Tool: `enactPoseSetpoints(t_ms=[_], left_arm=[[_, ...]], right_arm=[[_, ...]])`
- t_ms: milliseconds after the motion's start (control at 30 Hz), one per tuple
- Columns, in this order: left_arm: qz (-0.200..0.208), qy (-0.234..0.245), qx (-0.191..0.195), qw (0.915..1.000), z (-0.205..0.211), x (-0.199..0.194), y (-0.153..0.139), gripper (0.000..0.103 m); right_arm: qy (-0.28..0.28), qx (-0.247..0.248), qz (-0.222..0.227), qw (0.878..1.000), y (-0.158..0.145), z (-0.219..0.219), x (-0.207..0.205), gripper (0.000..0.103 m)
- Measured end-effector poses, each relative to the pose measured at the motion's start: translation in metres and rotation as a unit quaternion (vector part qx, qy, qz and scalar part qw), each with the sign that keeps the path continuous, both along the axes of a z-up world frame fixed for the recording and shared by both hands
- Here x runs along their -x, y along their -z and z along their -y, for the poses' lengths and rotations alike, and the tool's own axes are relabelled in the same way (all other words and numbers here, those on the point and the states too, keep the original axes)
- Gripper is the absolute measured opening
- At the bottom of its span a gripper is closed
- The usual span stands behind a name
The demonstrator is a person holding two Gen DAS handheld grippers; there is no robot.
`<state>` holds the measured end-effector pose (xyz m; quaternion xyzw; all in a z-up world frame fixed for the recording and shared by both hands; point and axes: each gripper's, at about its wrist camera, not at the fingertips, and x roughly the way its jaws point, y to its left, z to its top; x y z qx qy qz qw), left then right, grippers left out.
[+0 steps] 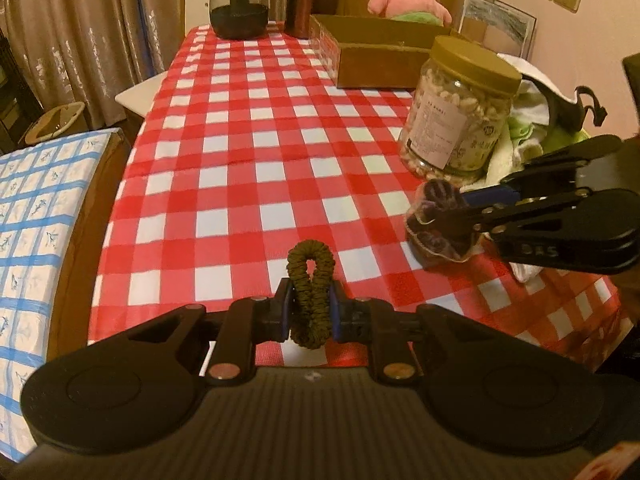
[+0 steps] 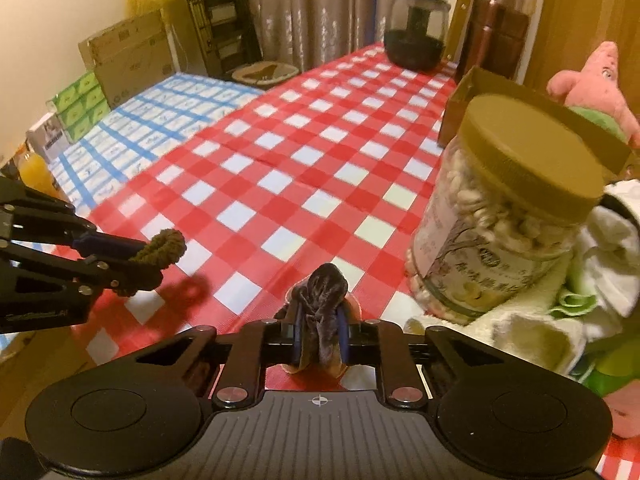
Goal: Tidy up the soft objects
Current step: 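Carry the hair tie and scrunchie into the cardboard tray with both tools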
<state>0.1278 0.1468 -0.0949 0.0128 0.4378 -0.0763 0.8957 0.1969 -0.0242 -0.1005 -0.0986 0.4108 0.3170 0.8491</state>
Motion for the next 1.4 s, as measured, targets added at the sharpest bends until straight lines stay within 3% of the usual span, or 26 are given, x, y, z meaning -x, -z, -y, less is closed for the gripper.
enactPoseSetpoints(t_ms=[400,800,1067,1400], left_arm=[[0.044,0.011,-0.001,0.9990,0.023,0.007,-0.075,0.017],[0.095,0.047,0.014,0.9943,0.081,-0.027,-0.160,0.017],[0.112,0.081,0.016,0.9903,0.103,-0.109,-0.178,0.017],[0.084,0.082,0.035,0.9925,0.113,-0.252,-0.138,0.017]], right_arm=[[0.031,-0.046,0.035,0.998,-0.076,0.053,0.039,0.018],[0.100,-0.090,0.055,0.989,-0.155,0.160,0.034,0.018],[0.132,-0.089,0.066,0.985,-0.176,0.210,-0.037,0.018],[0.157,-0.084,0.057,0.982,-0.151,0.224,-0.180,0.018]])
